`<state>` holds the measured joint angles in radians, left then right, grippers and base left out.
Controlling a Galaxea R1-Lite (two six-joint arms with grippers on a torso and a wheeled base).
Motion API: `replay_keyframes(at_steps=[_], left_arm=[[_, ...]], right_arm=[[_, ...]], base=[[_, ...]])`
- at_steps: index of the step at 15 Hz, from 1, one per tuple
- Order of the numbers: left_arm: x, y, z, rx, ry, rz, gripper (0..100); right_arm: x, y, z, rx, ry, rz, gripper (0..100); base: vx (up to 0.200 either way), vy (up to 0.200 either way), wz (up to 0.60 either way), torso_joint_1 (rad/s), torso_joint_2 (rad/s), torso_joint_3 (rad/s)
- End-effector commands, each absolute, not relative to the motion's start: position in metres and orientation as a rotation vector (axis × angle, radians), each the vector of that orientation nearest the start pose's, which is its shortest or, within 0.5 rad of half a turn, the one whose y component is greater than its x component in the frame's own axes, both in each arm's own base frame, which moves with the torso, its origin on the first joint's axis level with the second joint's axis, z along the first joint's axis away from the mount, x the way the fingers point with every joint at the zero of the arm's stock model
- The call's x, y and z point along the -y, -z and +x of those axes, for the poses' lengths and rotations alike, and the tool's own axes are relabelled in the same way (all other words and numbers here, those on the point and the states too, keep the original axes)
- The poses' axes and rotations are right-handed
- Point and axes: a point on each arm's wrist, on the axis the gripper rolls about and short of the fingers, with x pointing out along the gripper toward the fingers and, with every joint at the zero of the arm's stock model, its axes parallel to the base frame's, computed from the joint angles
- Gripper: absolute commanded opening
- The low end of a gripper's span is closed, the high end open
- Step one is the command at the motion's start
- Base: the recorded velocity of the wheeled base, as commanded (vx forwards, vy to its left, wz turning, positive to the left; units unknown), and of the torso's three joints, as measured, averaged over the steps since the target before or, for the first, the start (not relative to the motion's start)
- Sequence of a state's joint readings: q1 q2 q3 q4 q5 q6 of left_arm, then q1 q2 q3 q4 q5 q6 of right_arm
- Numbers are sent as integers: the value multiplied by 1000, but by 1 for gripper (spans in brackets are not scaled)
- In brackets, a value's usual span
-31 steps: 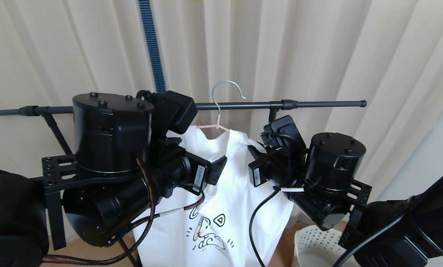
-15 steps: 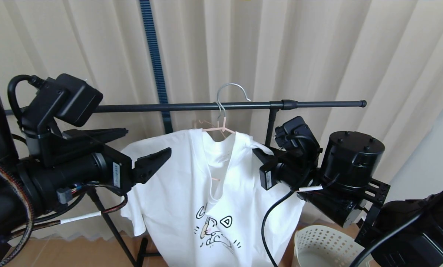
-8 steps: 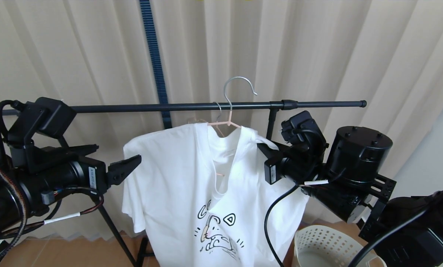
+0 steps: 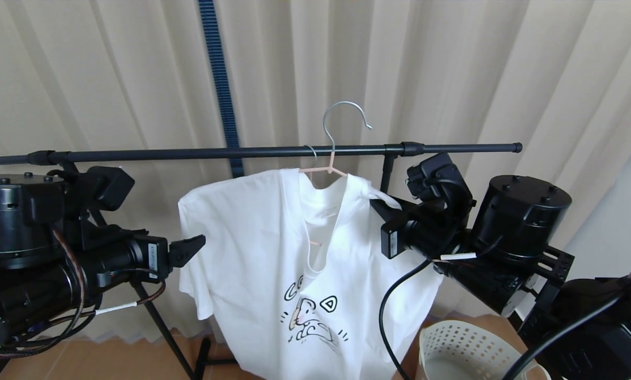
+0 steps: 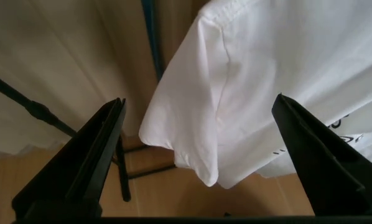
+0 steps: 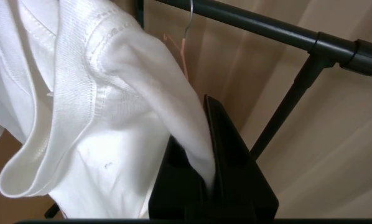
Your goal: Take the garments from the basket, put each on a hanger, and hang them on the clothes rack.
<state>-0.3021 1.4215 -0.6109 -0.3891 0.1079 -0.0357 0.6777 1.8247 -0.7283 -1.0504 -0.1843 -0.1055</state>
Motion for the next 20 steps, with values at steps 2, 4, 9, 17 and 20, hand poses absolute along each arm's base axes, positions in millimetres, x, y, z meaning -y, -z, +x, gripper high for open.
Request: replay_keyframes(at_steps=[2,4,9,17,20], left_arm=[[67,-165,232,-452,168,50,100],[66,-162,238,-451,159,48,0],[65,-161,238,-449,155,46,0],[48,-160,236,-455,95,27,0],[47,-157,235,-466,89,27,0]], right_arm=[[-199,-167,254,-10,-495,-121,0],[-199,-167,254,-10,-495,-121,0],[-200,-167,255,-9,-495,-120,0],[-197,-168,258,-6,-483,-118,0],[-196,-169,258,-4,-480,-117,0]], base=[[0,0,0,0,0,0],[0,0,0,0,0,0],[0,0,0,0,0,0],[0,0,0,0,0,0],[0,0,0,0,0,0]])
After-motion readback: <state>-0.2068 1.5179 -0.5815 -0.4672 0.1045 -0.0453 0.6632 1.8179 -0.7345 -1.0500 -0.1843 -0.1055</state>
